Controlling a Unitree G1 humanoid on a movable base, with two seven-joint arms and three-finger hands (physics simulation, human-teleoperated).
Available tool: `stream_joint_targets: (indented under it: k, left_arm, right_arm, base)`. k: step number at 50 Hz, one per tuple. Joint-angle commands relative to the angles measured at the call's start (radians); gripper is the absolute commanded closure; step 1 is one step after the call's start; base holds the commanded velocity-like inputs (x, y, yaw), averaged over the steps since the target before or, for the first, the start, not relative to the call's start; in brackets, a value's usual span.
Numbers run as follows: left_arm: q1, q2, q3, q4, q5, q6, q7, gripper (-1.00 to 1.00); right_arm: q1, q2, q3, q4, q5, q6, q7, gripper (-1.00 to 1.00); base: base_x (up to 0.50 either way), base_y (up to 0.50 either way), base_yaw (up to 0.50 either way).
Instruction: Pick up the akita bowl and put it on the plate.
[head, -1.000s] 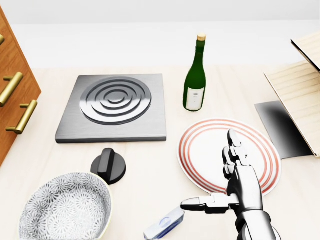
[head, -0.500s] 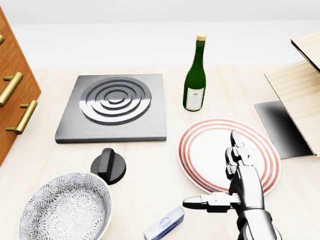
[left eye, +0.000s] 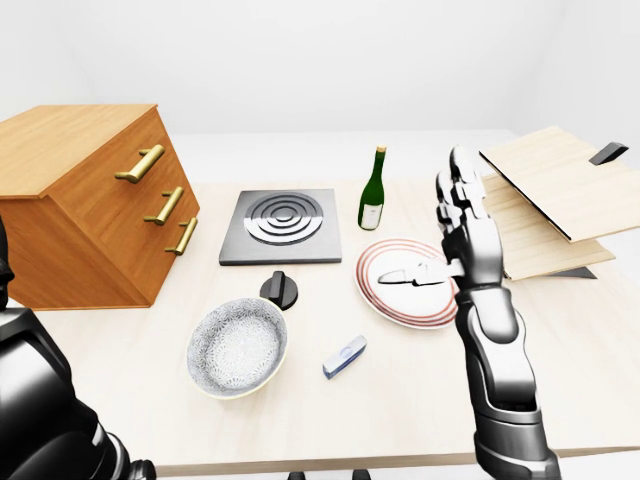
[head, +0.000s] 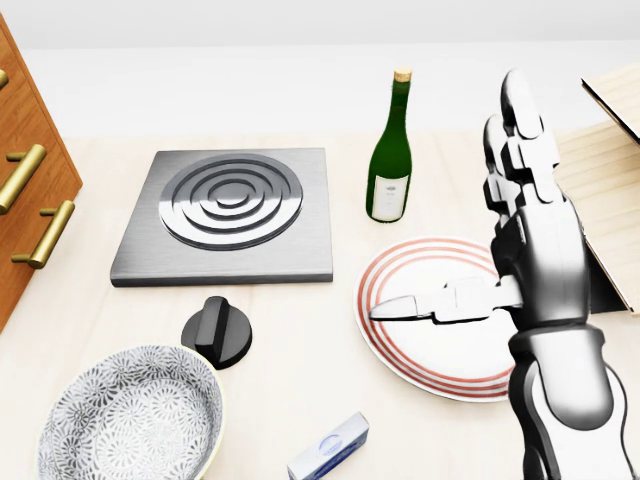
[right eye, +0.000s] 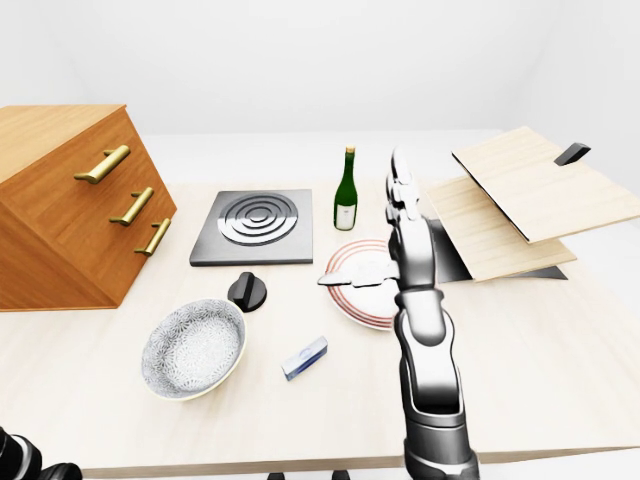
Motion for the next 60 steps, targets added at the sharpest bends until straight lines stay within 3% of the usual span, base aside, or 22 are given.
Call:
stream_joint_targets:
  k: [1,3,5,10,12,16,20,23,28,30,33,35,38,41,46,52,60]
  left_arm:
    - [0.002,-0.009,-0.001,-0.004,0.02,0.0,-0.016,-1.0]
    - [0.0,-0.006,-0.001,-0.013,0.019,0.0,-0.015,-1.0]
    - [0.003,-0.01,-0.008,-0.011,0.033,0.0,-0.026,-1.0]
    - [-0.002,-0.018,-0.011,-0.015,0.055,0.0,-0.044,-1.0]
    - [-0.009,-0.035,0.005,-0.005,0.019,0.0,-0.02,-1.0]
    - [-0.004,-0.016,0.008,-0.01,-0.012,0.0,0.002,-1.0]
    - [0.003,-0.007,-0.002,-0.009,-0.007,0.0,0.0,-1.0]
    - [0.003,-0.01,-0.004,-0.005,-0.004,0.0,-0.003,-1.0]
    - [-0.001,-0.018,0.003,-0.002,-0.02,0.0,0.005,-1.0]
    - [-0.001,-0.012,0.002,-0.001,-0.026,0.0,0.012,-1.0]
    - [0.004,-0.009,-0.005,0.001,-0.024,0.0,0.012,-1.0]
    - [0.0,-0.006,-0.001,-0.002,-0.036,0.0,0.021,-1.0]
    - [0.003,-0.008,-0.002,0.003,-0.037,0.0,0.024,-1.0]
    - [0.0,-0.008,0.001,0.013,-0.049,0.0,0.033,-1.0]
    - [-0.009,0.01,0.009,0.012,-0.1,0.0,0.041,-1.0]
    - [-0.001,0.01,-0.005,0.019,-0.08,0.0,0.041,-1.0]
    - [-0.004,0.01,-0.001,0.028,-0.077,0.0,0.041,-1.0]
  right_arm:
    - [-0.095,-0.091,0.053,-0.15,-0.111,0.0,0.068,-1.0]
    - [-0.065,-0.16,0.127,-0.071,-0.271,0.0,0.13,-1.0]
    - [-0.034,-0.177,0.158,0.01,-0.436,0.0,0.204,-1.0]
    - [-0.007,-0.12,0.099,0.099,-0.684,0.0,0.306,-1.0]
    - [-0.018,-0.116,0.077,0.119,-0.759,0.0,0.309,-1.0]
    - [-0.004,-0.115,0.061,0.155,-0.887,0.0,0.309,-1.0]
    - [0.01,-0.088,0.04,0.179,-0.916,0.0,0.311,-1.0]
    - [0.014,-0.107,0.039,0.217,-0.97,0.0,0.273,-1.0]
    - [0.017,-0.089,0.032,0.193,-0.984,-0.001,0.302,-1.0]
    - [0.002,-0.088,0.028,0.195,-0.993,-0.008,0.297,-1.0]
    - [-0.008,-0.105,0.031,0.201,-1.033,-0.055,0.27,-1.0]
    - [-0.004,-0.093,0.029,0.2,-1.035,-0.053,0.271,-1.0]
    - [0.008,-0.09,0.039,0.191,-1.066,-0.082,0.253,-1.0]
    - [0.006,-0.08,0.037,0.177,-1.072,-0.078,0.256,-1.0]
    - [0.042,-0.051,0.072,0.115,-1.113,-0.1,0.27,-1.0]
    - [0.06,-0.015,0.101,0.012,-1.143,-0.09,0.347,-1.0]
    - [0.096,0.034,0.165,-0.023,-1.171,-0.114,0.356,-1.0]
  base:
    - [0.0,0.0,0.0]
    - [0.0,0.0,0.0]
    - [0.0,0.0,0.0]
    - [0.0,0.0,0.0]
    - [0.0,0.0,0.0]
    - [0.0,0.0,0.0]
    - [0.0,0.0,0.0]
    - [0.0,0.0,0.0]
    - [0.0,0.0,0.0]
    - [0.0,0.0,0.0]
    - [0.0,0.0,0.0]
    - [0.0,0.0,0.0]
    - [0.0,0.0,0.0]
    - [0.0,0.0,0.0]
    - [0.0,0.0,0.0]
    - [0.0,0.0,0.0]
    - [0.0,0.0,0.0]
